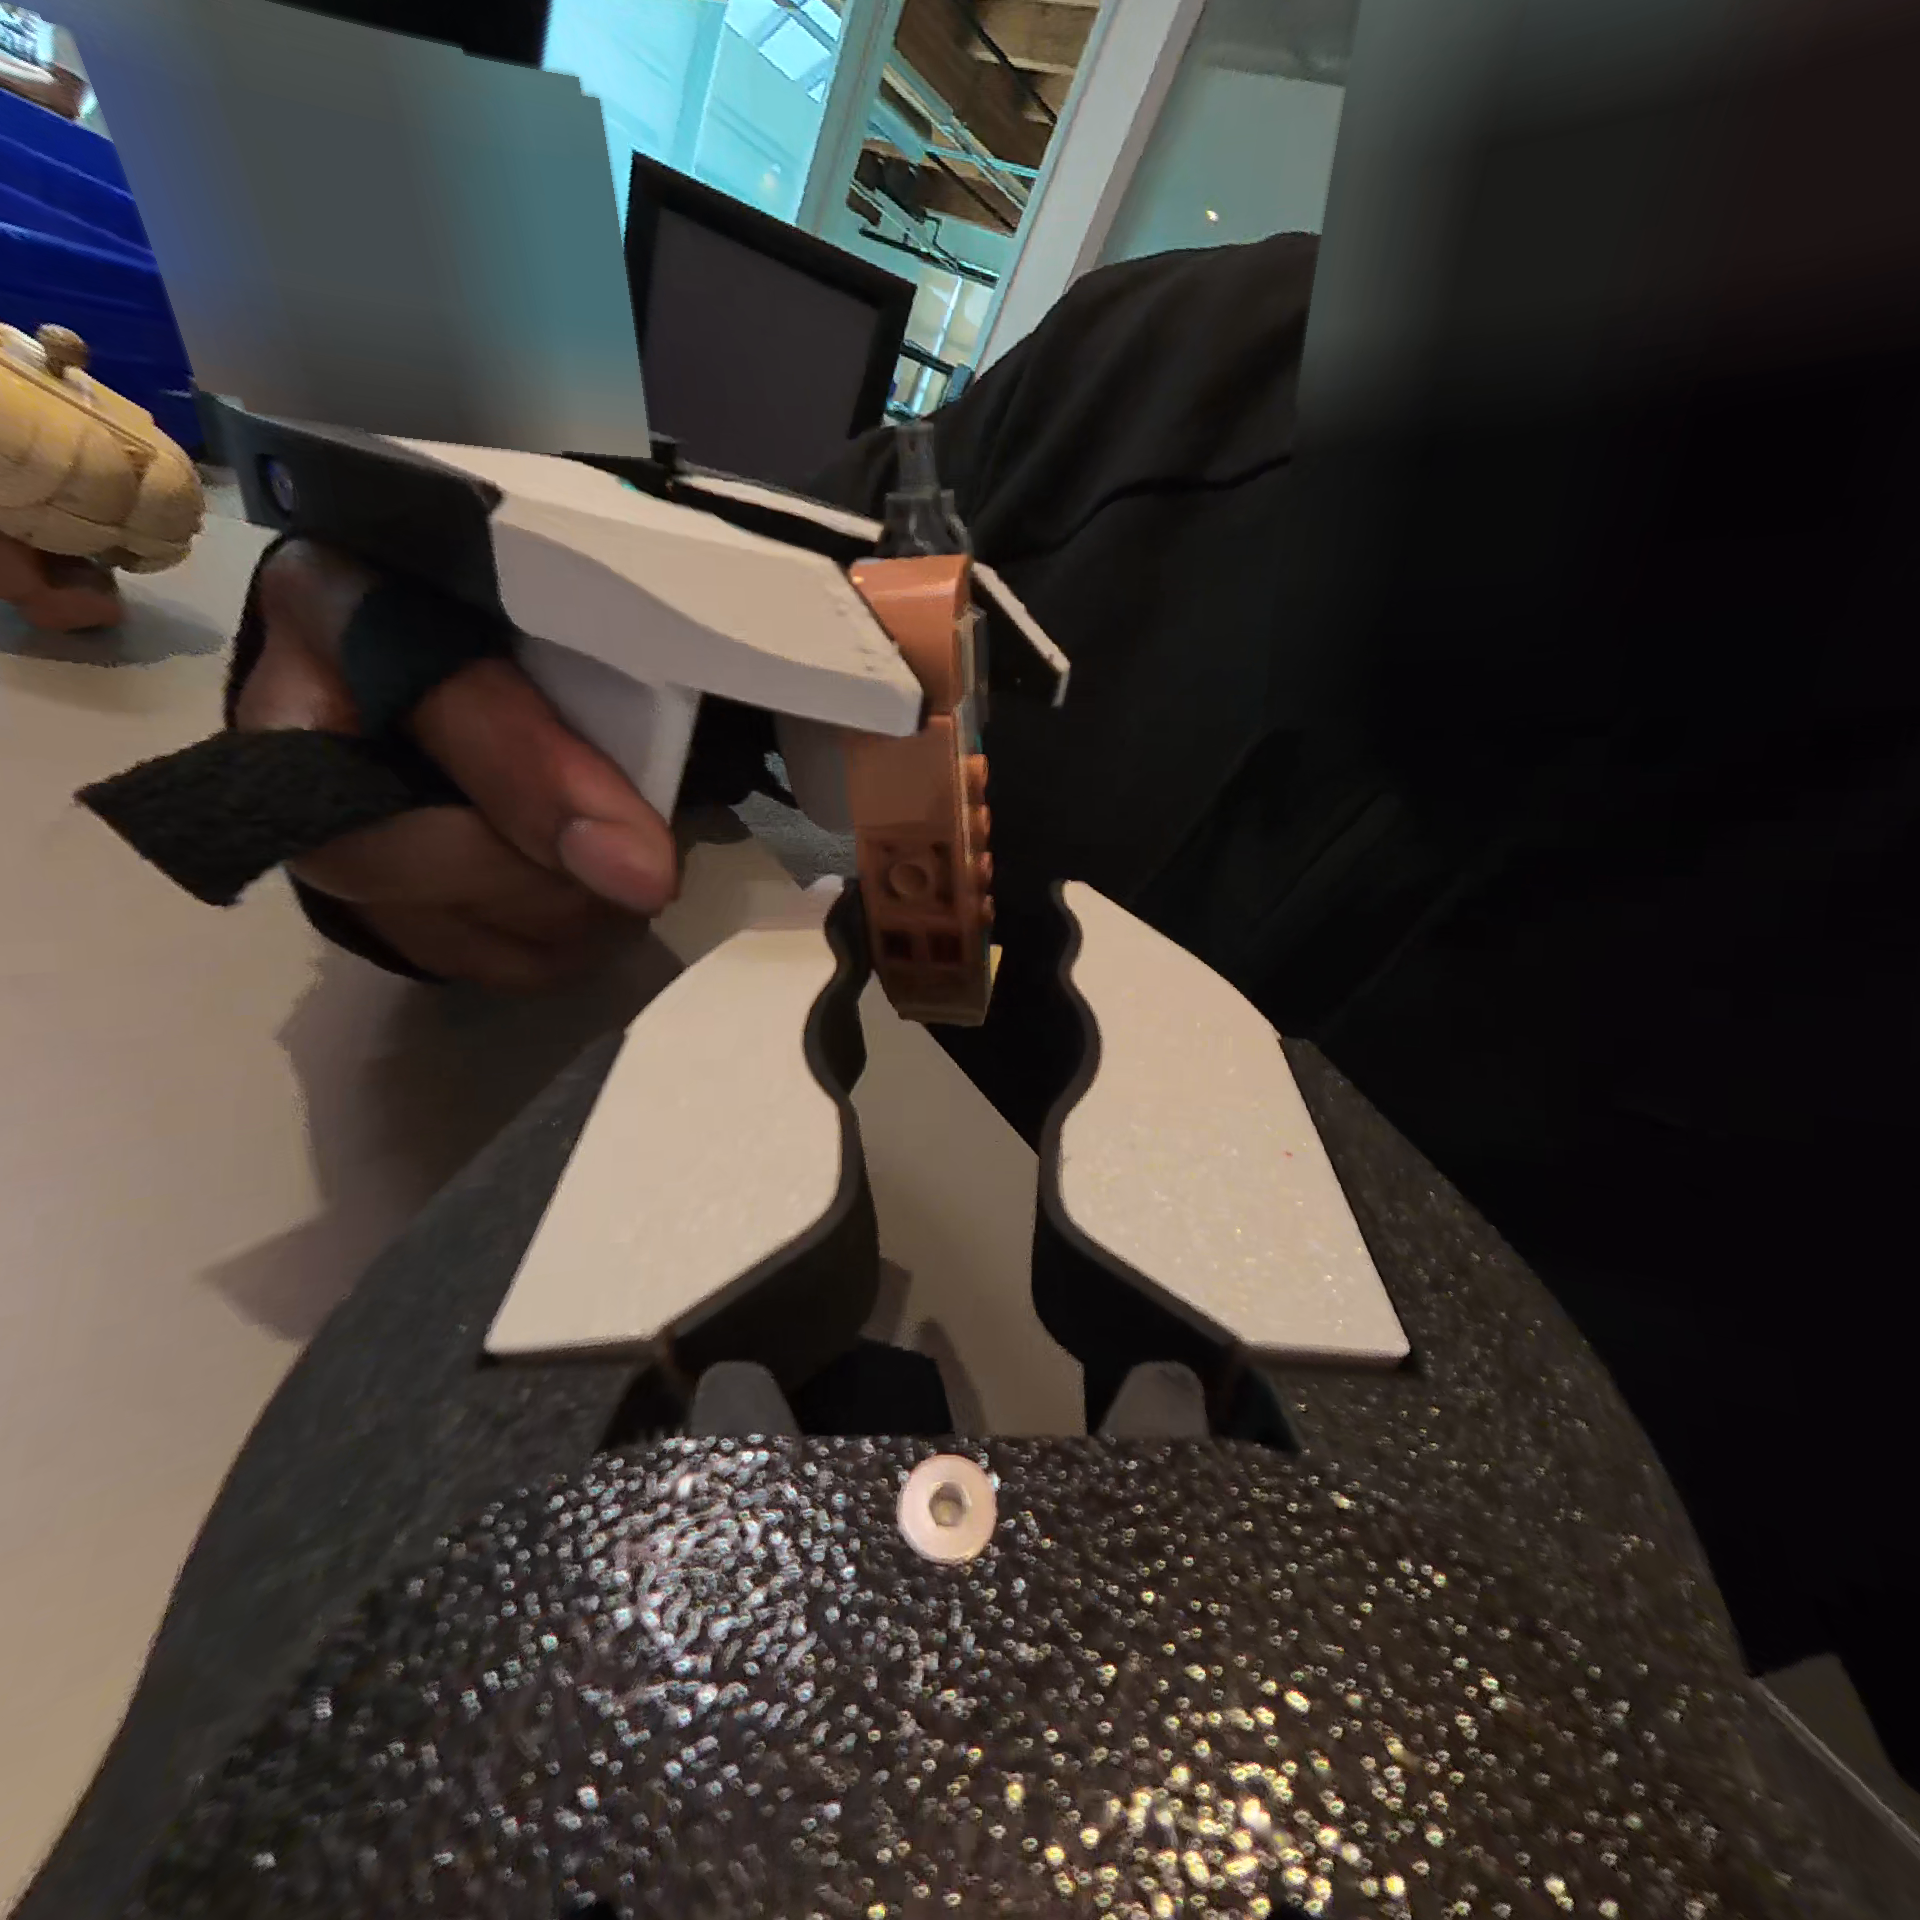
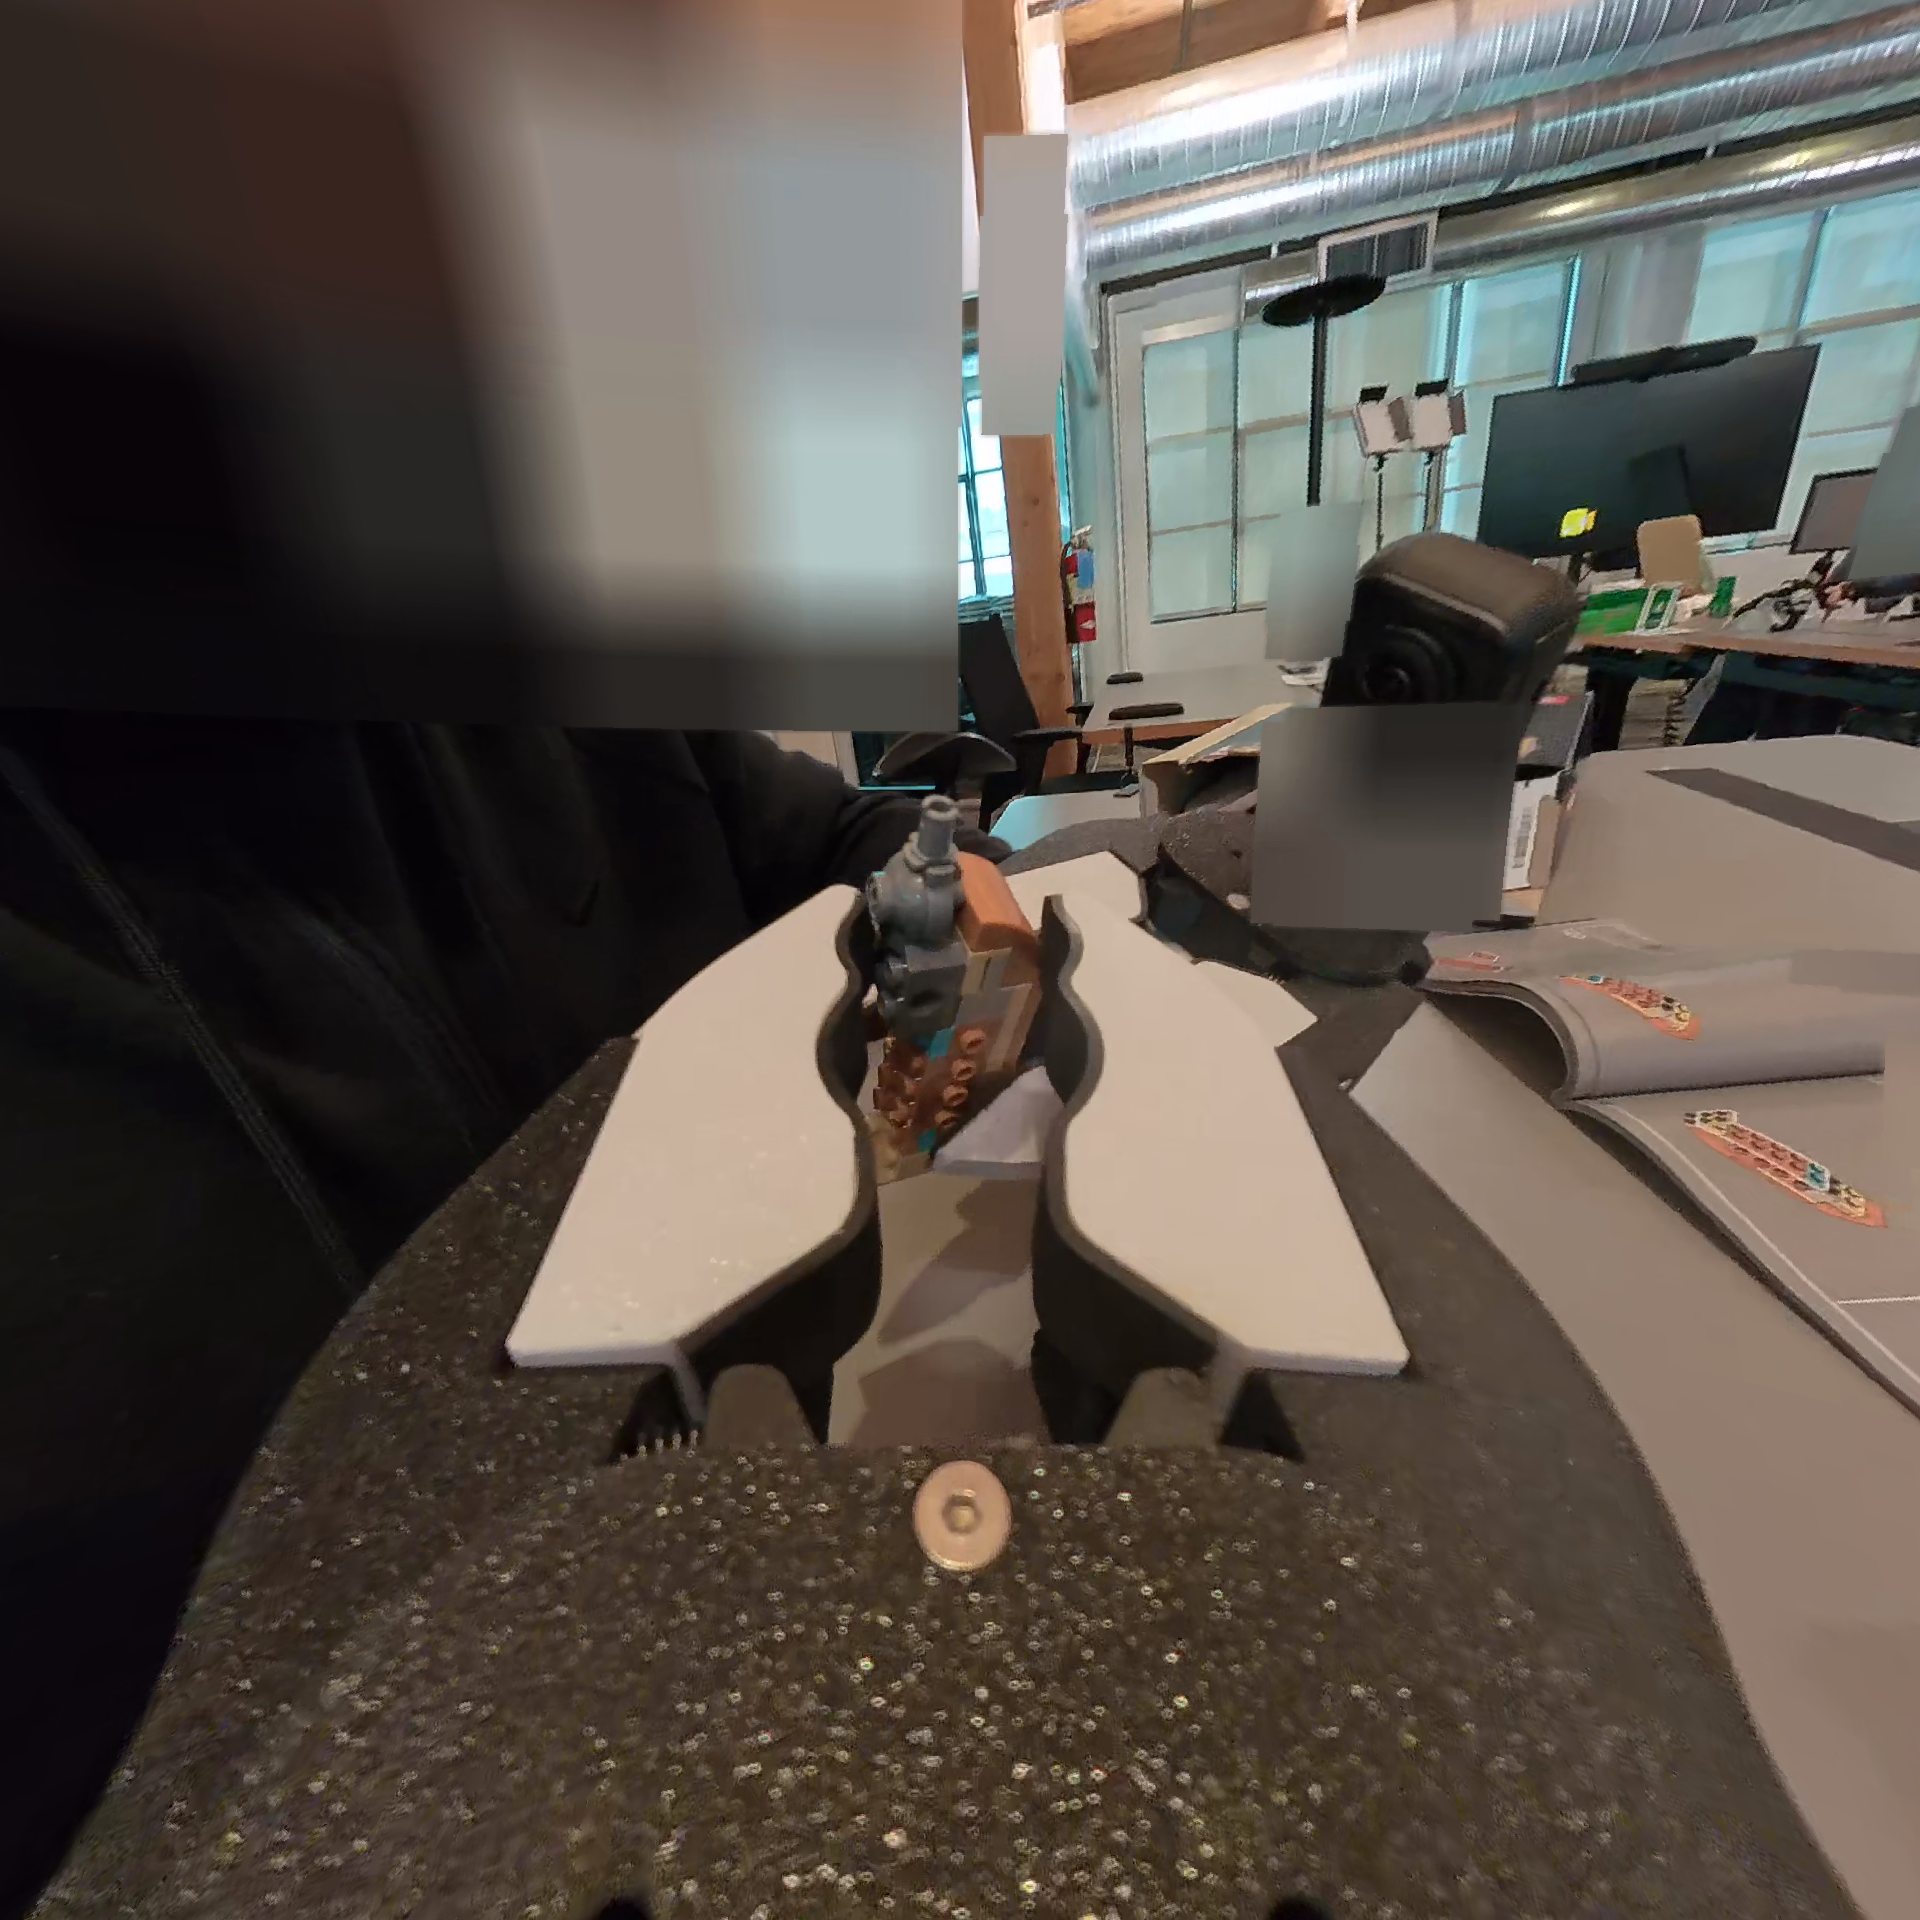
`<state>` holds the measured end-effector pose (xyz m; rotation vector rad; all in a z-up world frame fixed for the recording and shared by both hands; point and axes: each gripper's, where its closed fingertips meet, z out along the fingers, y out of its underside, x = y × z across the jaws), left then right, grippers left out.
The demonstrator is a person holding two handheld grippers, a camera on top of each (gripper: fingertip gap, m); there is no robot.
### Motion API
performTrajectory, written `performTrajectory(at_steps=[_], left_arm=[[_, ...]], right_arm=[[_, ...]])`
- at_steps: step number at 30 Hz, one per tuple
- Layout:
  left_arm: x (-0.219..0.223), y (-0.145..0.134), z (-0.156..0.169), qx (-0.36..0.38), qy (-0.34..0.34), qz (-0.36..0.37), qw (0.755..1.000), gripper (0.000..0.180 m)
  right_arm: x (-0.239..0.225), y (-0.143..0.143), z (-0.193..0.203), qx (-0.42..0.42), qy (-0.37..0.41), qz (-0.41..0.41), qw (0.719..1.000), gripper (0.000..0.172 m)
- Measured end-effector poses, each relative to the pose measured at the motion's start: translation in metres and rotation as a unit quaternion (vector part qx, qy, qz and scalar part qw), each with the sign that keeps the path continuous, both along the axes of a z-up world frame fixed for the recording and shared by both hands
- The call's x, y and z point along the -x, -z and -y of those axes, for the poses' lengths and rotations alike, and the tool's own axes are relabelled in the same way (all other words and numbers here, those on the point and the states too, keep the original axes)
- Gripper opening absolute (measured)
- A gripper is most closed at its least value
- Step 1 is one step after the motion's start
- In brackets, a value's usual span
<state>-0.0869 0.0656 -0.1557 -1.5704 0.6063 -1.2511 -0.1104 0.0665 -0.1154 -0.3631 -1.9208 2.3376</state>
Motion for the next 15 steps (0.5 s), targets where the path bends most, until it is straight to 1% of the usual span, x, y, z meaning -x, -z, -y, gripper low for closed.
performTrajectory(at_steps=[4,8,15], left_arm=[[-0.0039,-0.0030,-0.0023,-0.003,-0.007,0.012,1.000,0.033],[-0.0036,-0.0061,-0.0078,-0.007,-0.020,0.028,0.999,0.022],[-0.0018,-0.0082,-0.0098,-0.015,-0.028,0.034,0.999,0.021]], right_arm=[[0.0002,-0.0041,-0.0013,0.012,0.011,-0.018,1.000,0.031],[0.0004,-0.0054,-0.0015,0.016,0.019,-0.031,0.999,0.031],[0.0000,-0.0070,-0.0035,0.006,0.026,-0.045,0.999,0.032]])
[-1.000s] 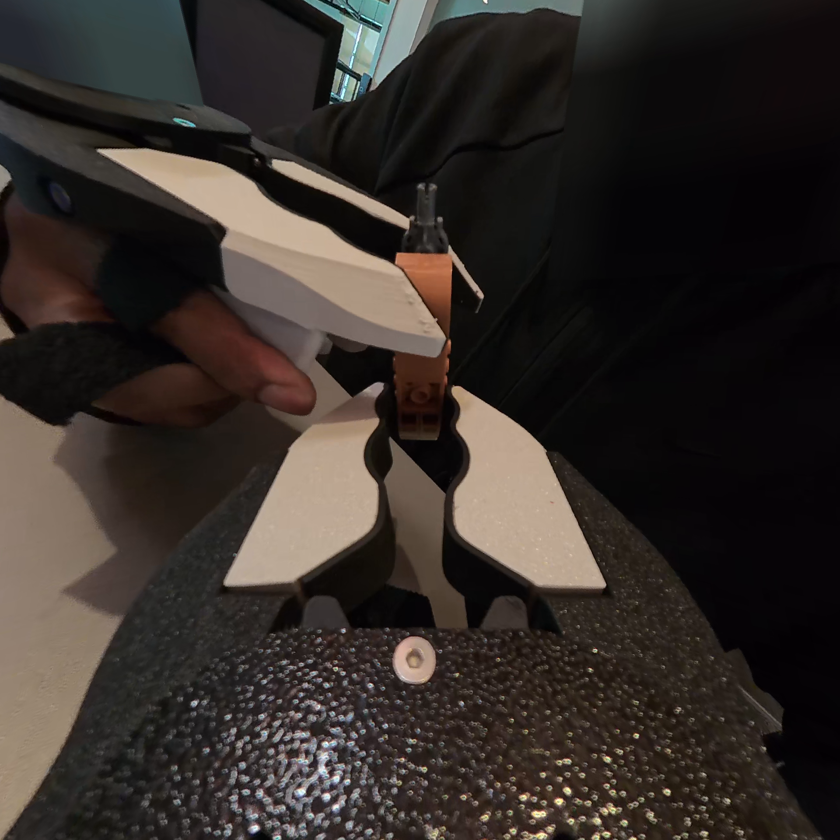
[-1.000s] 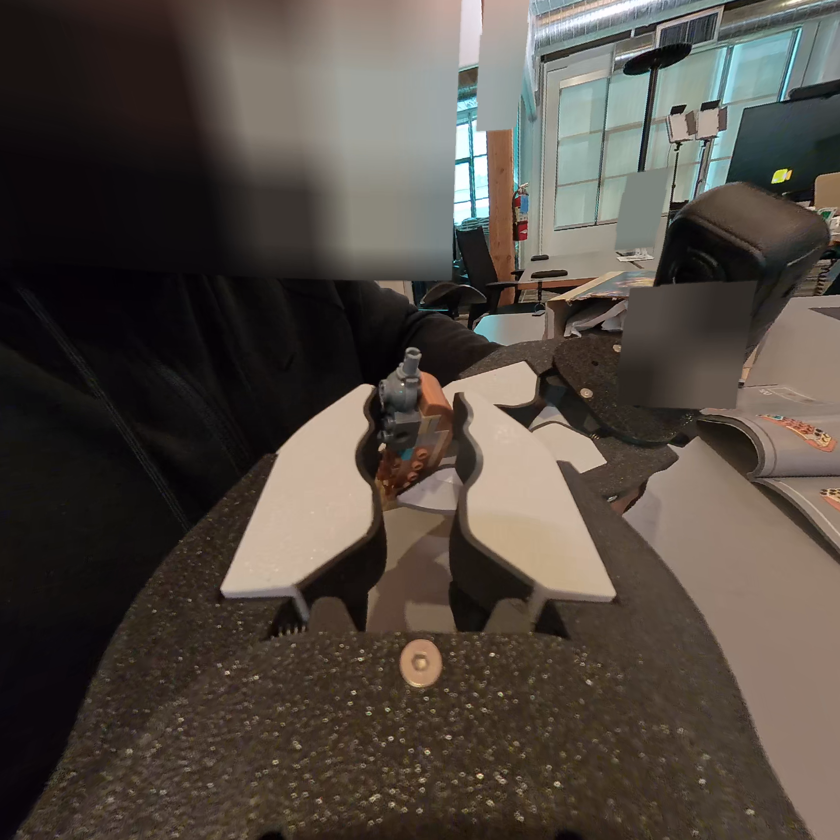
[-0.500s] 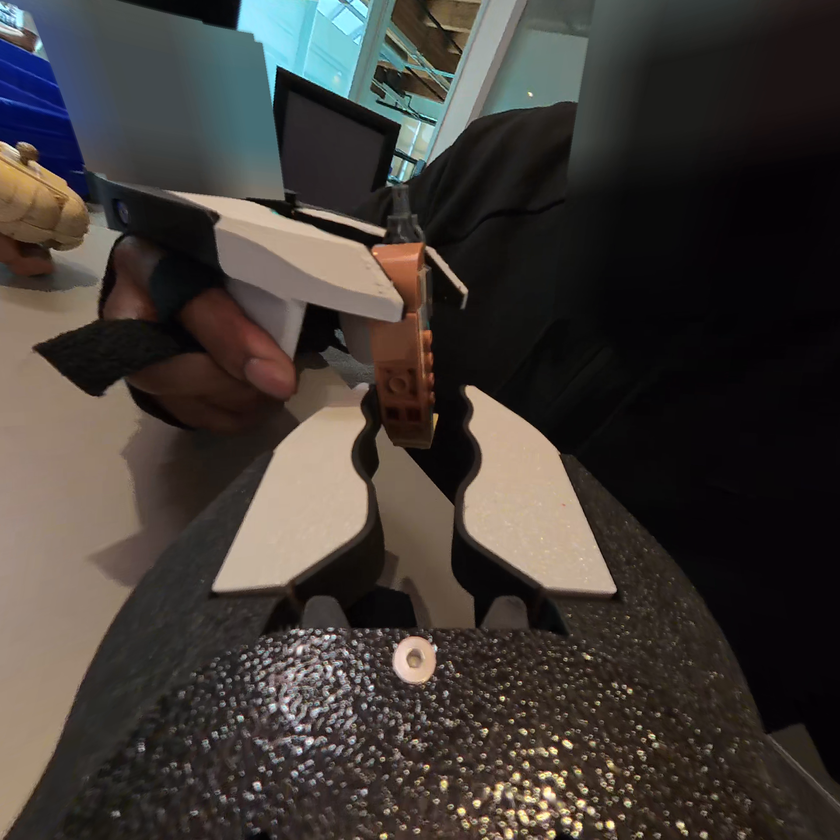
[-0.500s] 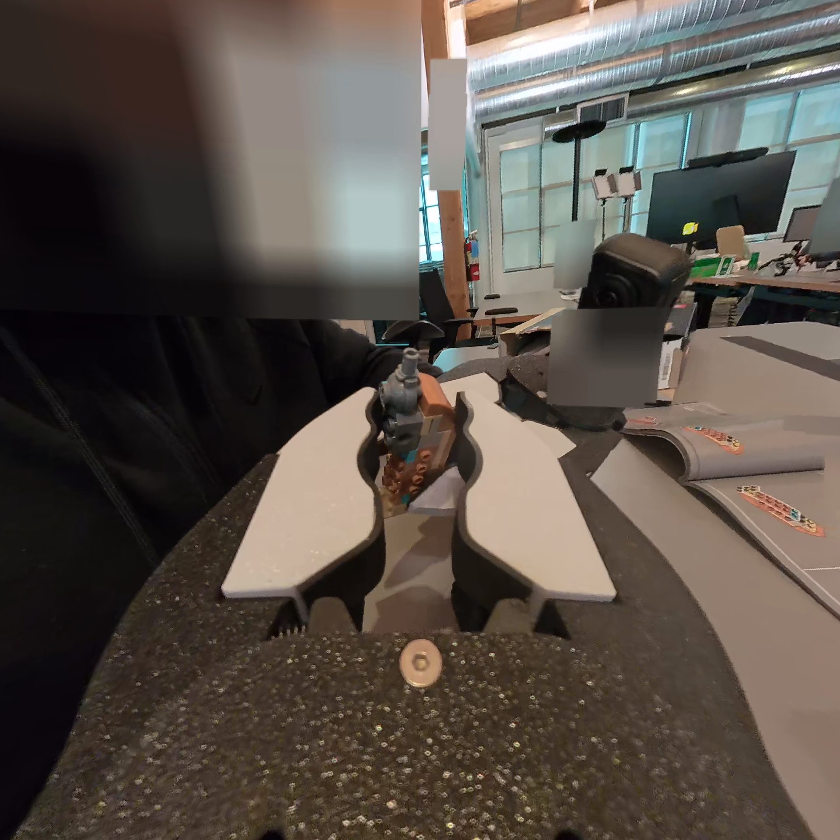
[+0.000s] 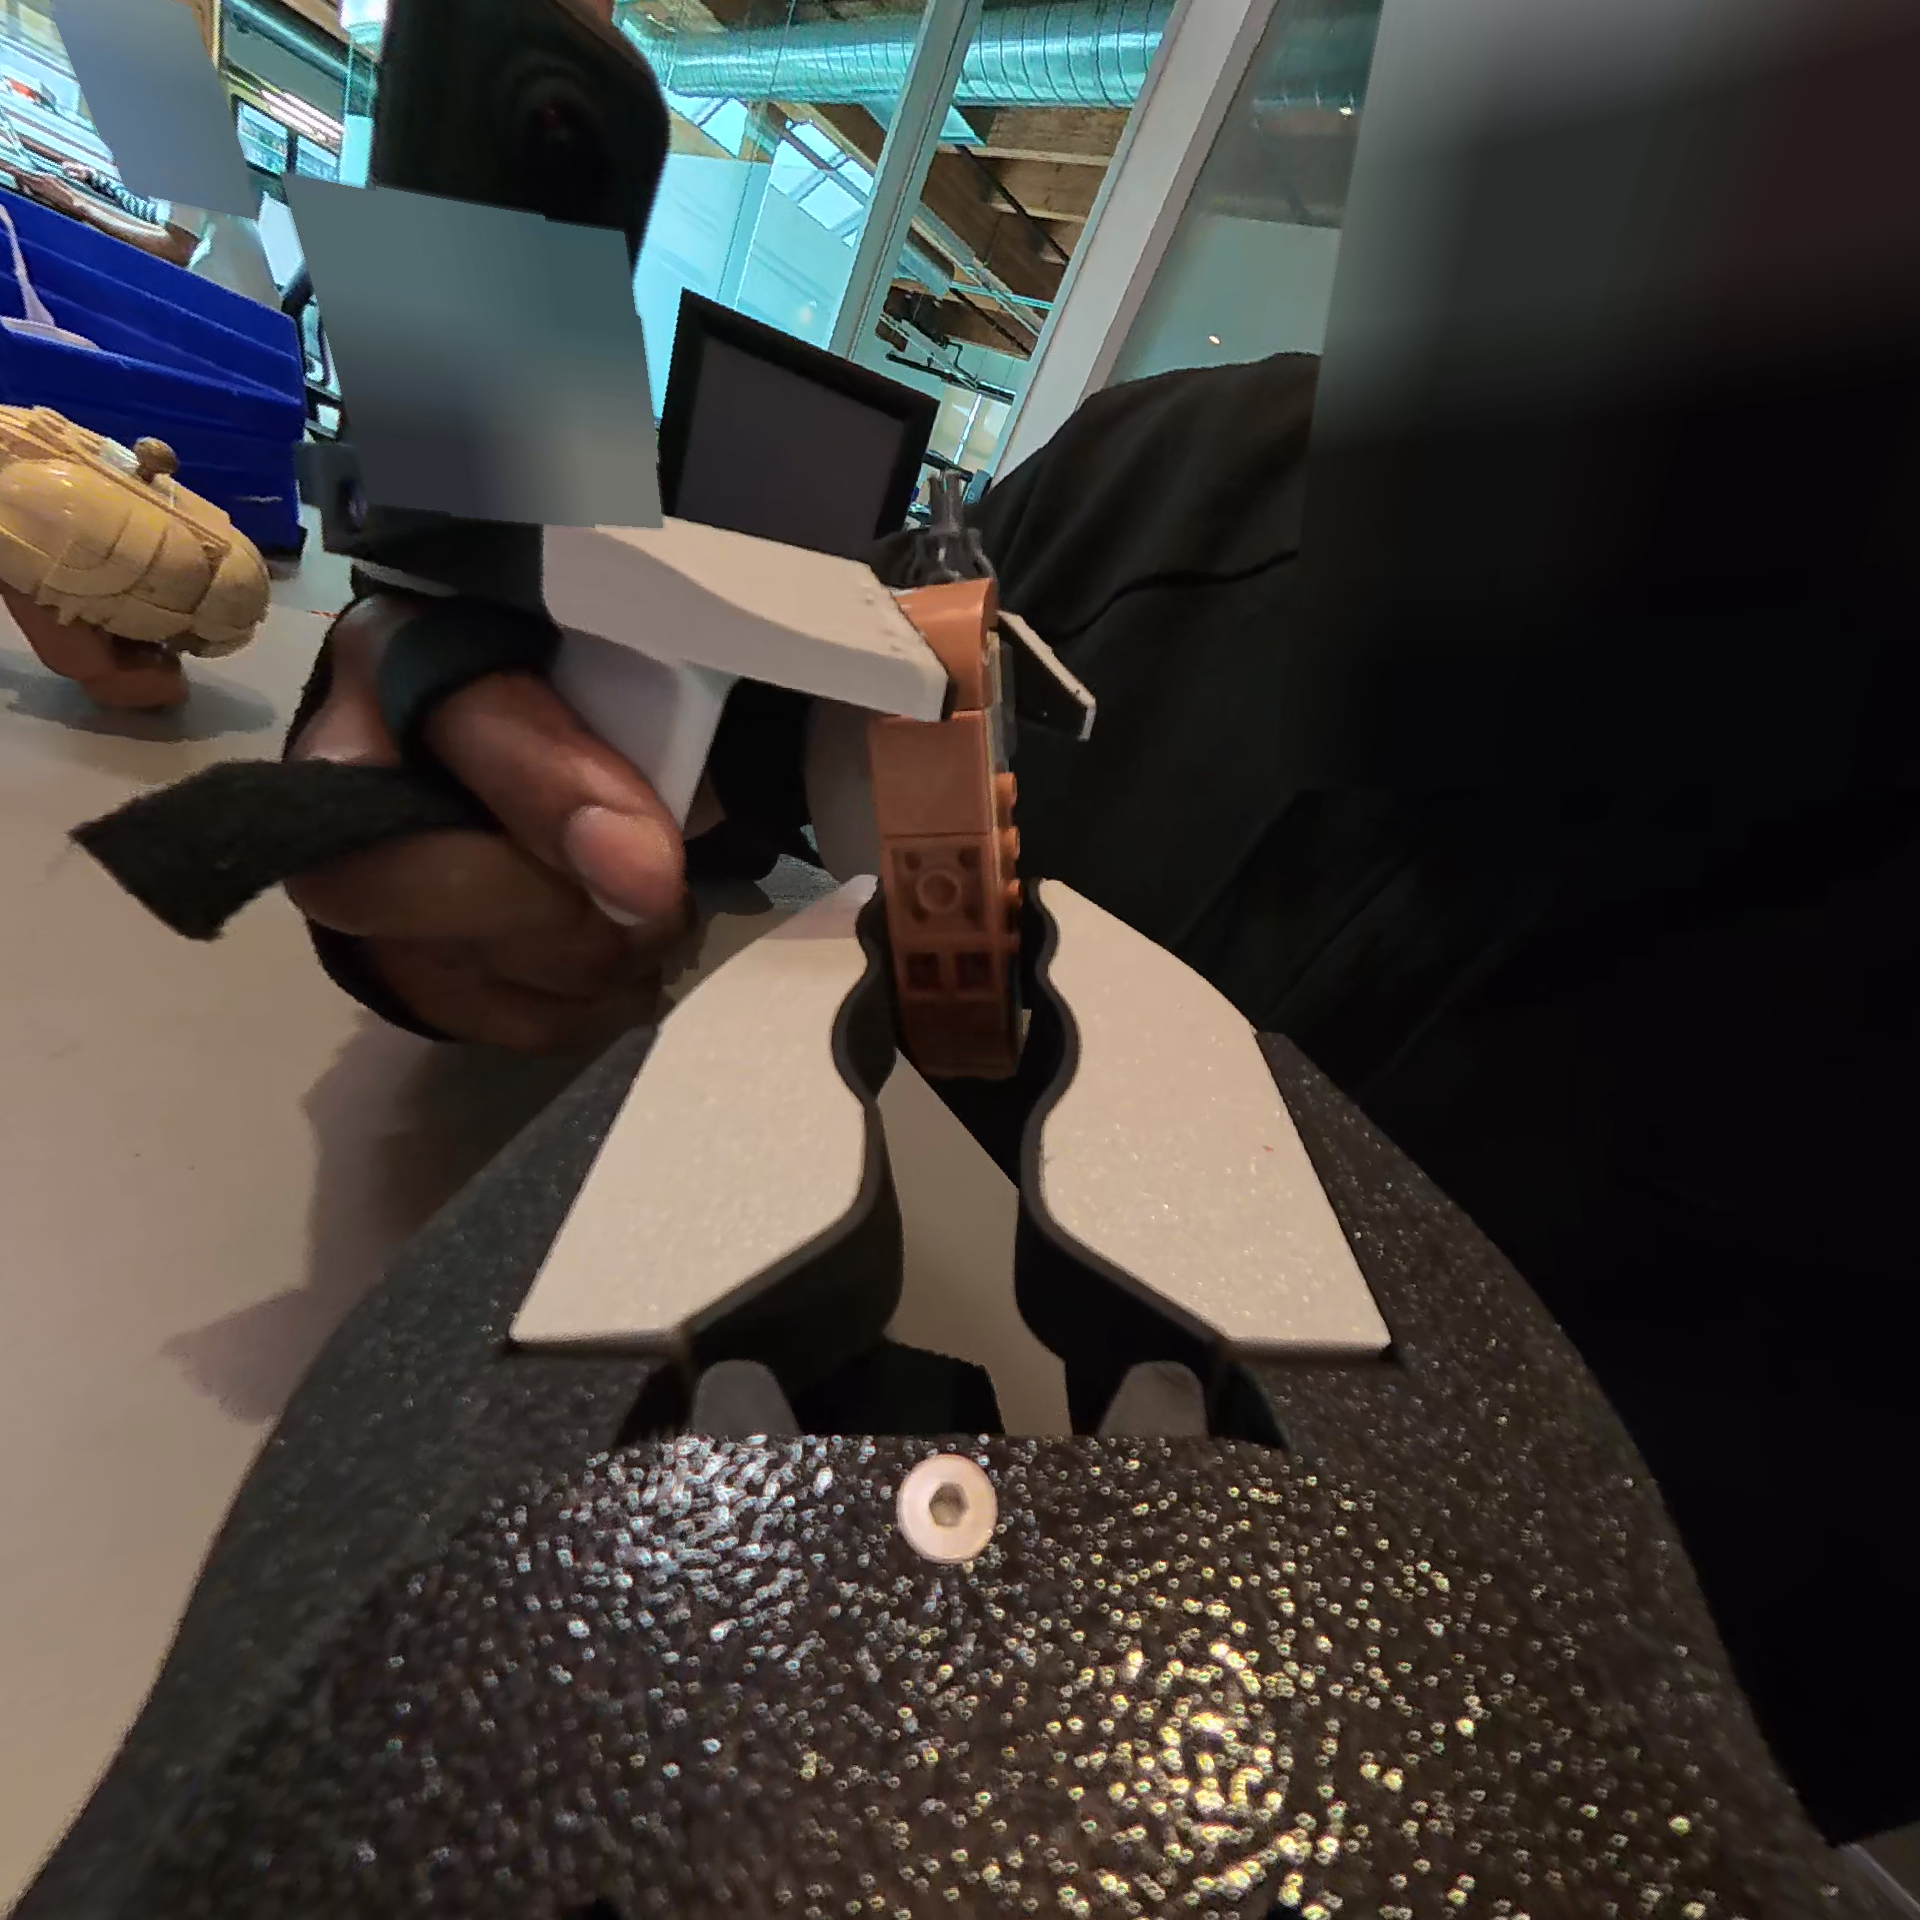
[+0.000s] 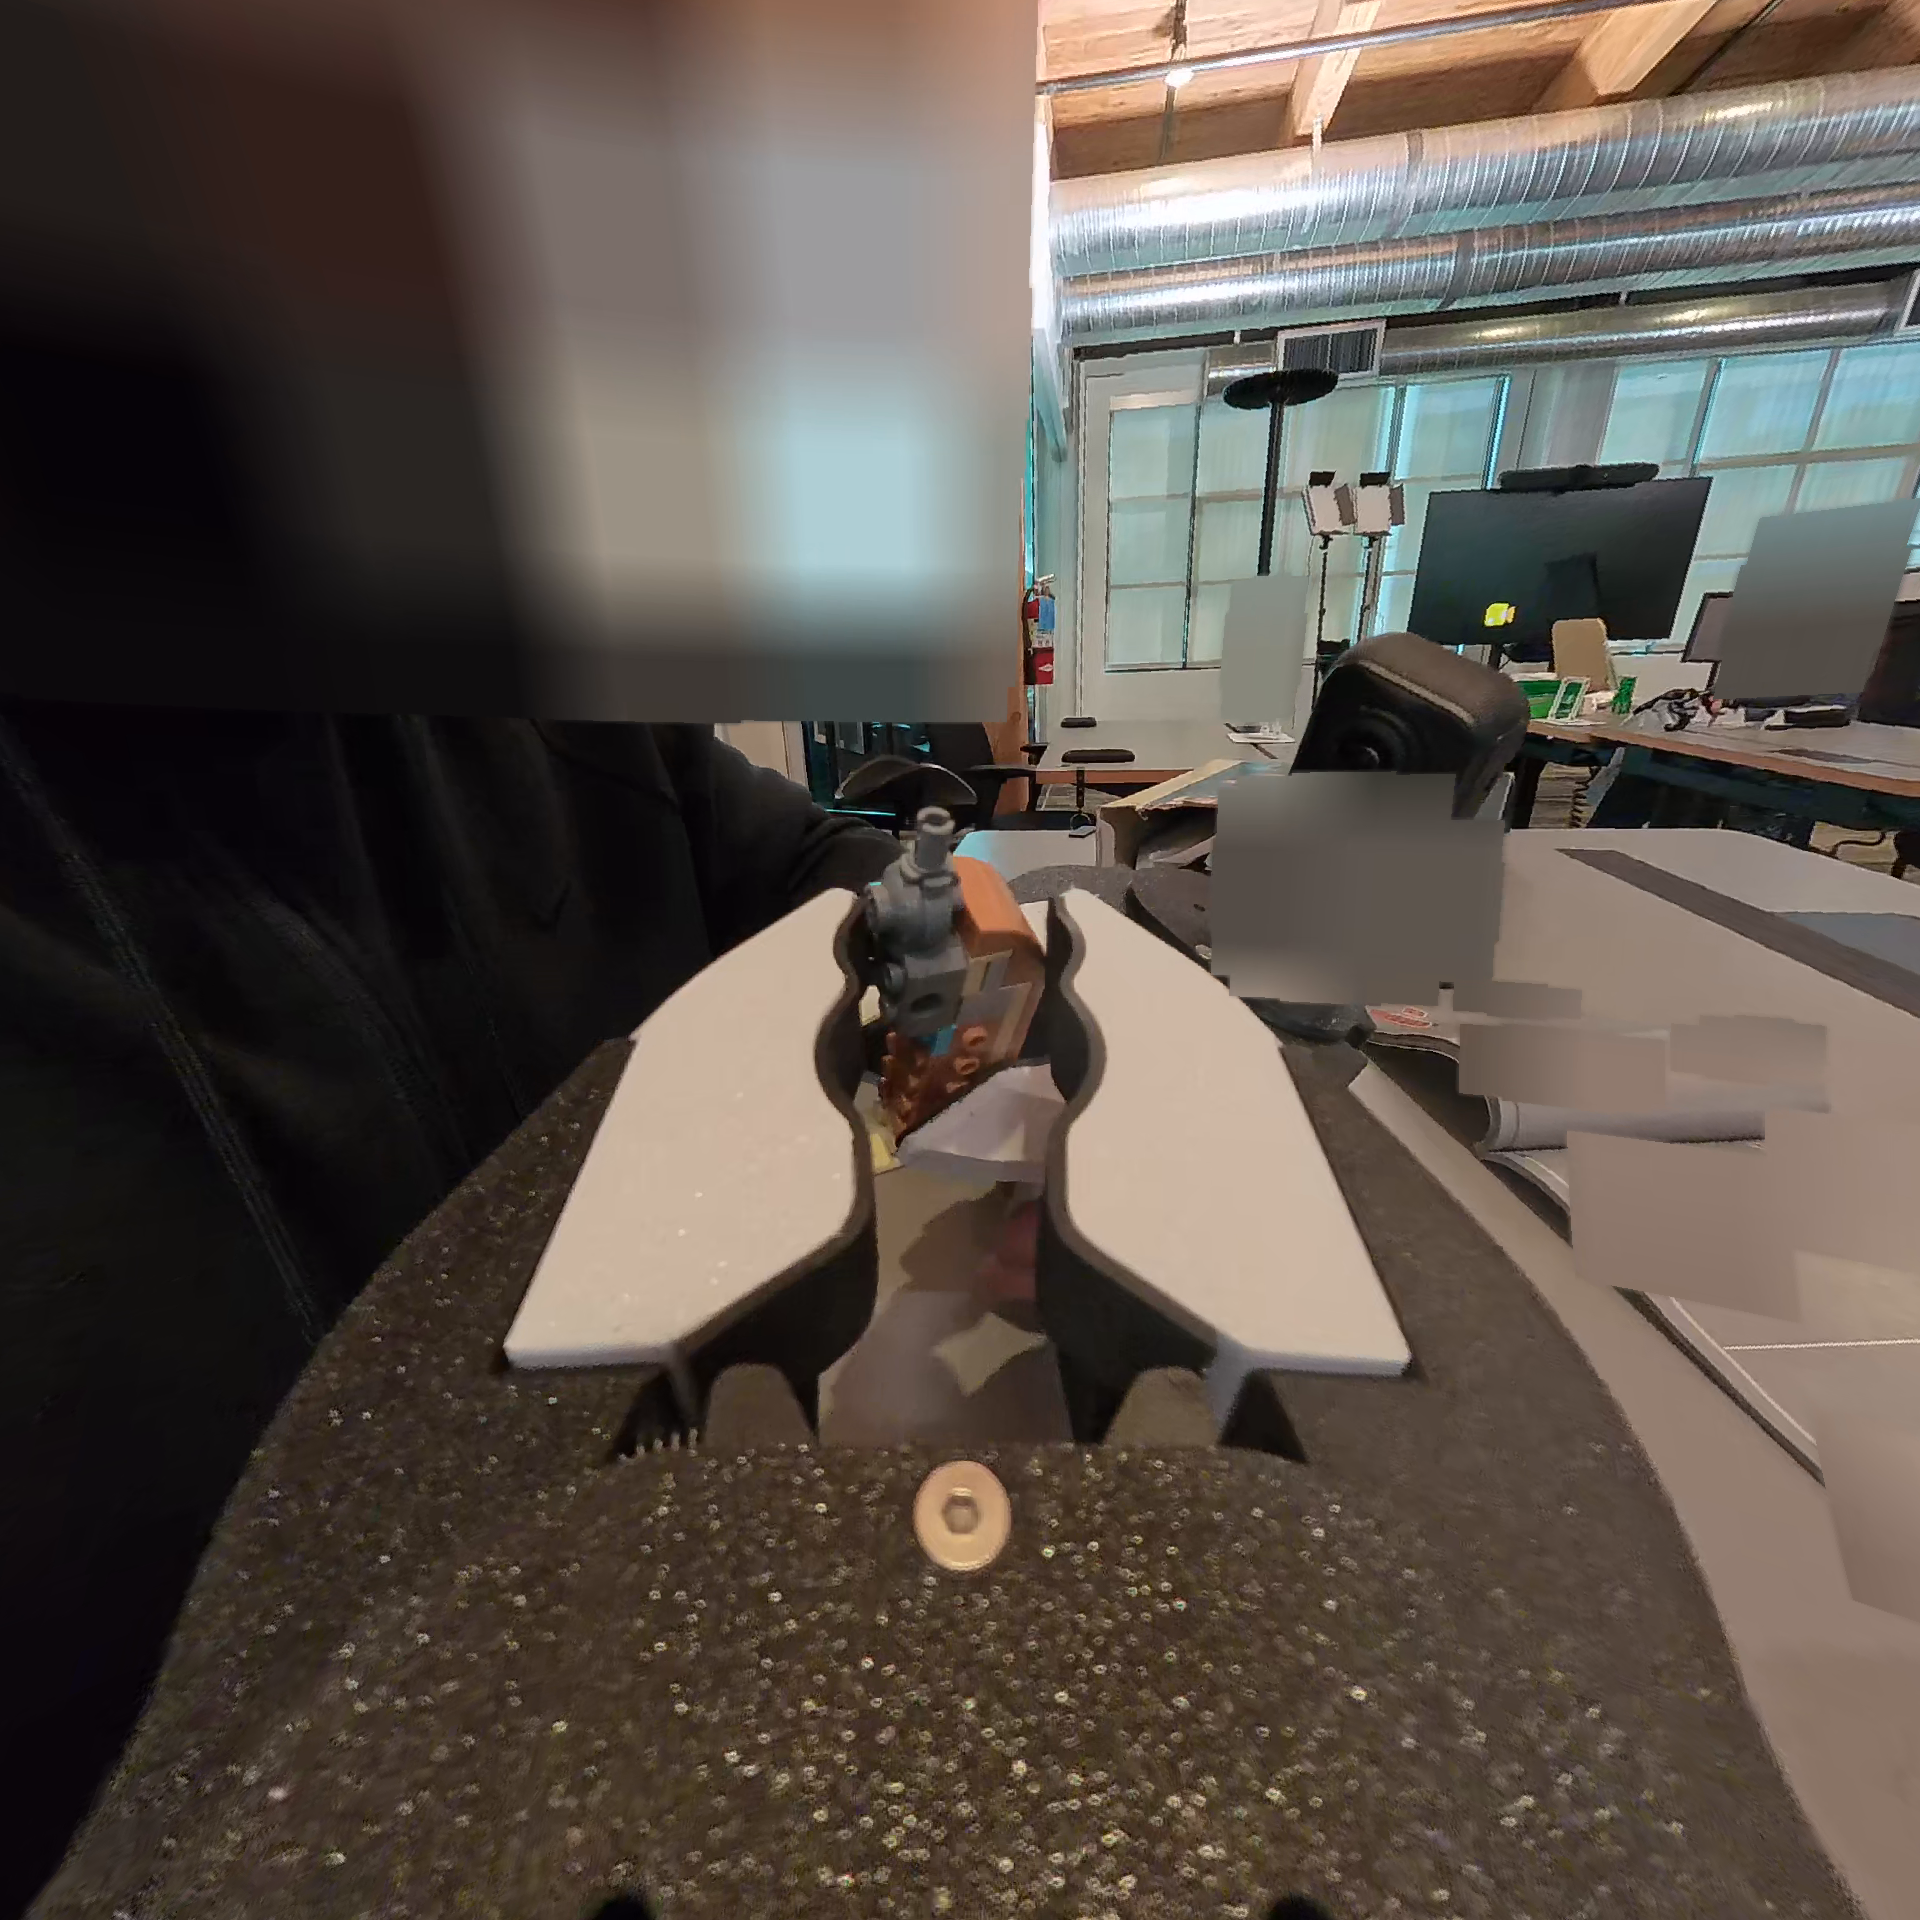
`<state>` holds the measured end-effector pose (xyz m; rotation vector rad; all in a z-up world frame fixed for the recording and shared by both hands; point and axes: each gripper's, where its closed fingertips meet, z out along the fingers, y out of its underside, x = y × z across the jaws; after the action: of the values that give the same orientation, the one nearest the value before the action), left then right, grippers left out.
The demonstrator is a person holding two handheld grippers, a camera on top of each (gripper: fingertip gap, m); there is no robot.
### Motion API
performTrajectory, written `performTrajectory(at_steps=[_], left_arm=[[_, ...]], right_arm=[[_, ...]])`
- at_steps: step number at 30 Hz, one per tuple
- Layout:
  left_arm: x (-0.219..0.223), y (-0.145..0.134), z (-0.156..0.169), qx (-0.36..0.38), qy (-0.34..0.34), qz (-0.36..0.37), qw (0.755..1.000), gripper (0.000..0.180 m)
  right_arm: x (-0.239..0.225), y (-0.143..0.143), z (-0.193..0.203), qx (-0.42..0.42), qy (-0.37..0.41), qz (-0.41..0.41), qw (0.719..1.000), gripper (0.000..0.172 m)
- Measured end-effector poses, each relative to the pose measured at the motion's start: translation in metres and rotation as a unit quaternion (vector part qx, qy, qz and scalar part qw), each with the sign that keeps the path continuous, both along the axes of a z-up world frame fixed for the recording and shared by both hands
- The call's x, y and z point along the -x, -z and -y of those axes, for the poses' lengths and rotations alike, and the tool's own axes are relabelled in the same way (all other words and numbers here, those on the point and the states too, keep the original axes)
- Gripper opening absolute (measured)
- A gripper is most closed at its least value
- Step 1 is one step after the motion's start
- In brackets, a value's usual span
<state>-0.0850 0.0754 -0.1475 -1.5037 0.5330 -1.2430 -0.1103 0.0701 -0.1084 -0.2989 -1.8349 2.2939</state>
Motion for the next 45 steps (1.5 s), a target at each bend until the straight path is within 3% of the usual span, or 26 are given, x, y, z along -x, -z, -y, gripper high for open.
performTrajectory(at_steps=[21,31,34,39,45], left_arm=[[-0.006,0.012,0.001,0.008,0.004,-0.061,0.998,0.021],[-0.002,0.015,0.001,0.019,-0.004,-0.066,0.998,0.021],[0.003,0.019,-0.003,0.044,-0.024,-0.070,0.996,0.021],[0.016,0.032,-0.005,0.093,-0.074,-0.122,0.985,0.021],[0.026,0.062,-0.002,0.151,-0.116,-0.253,0.949,0.021]], right_arm=[[-0.008,0.013,0.002,-0.027,-0.038,0.003,0.999,0.031],[-0.005,0.016,0.001,-0.032,-0.020,-0.004,0.999,0.031],[0.002,0.023,-0.003,-0.071,0.008,-0.014,0.997,0.034],[0.008,0.049,-0.014,-0.232,0.083,-0.120,0.962,0.046],[0.016,0.060,-0.026,-0.377,0.161,-0.261,0.874,0.047]])
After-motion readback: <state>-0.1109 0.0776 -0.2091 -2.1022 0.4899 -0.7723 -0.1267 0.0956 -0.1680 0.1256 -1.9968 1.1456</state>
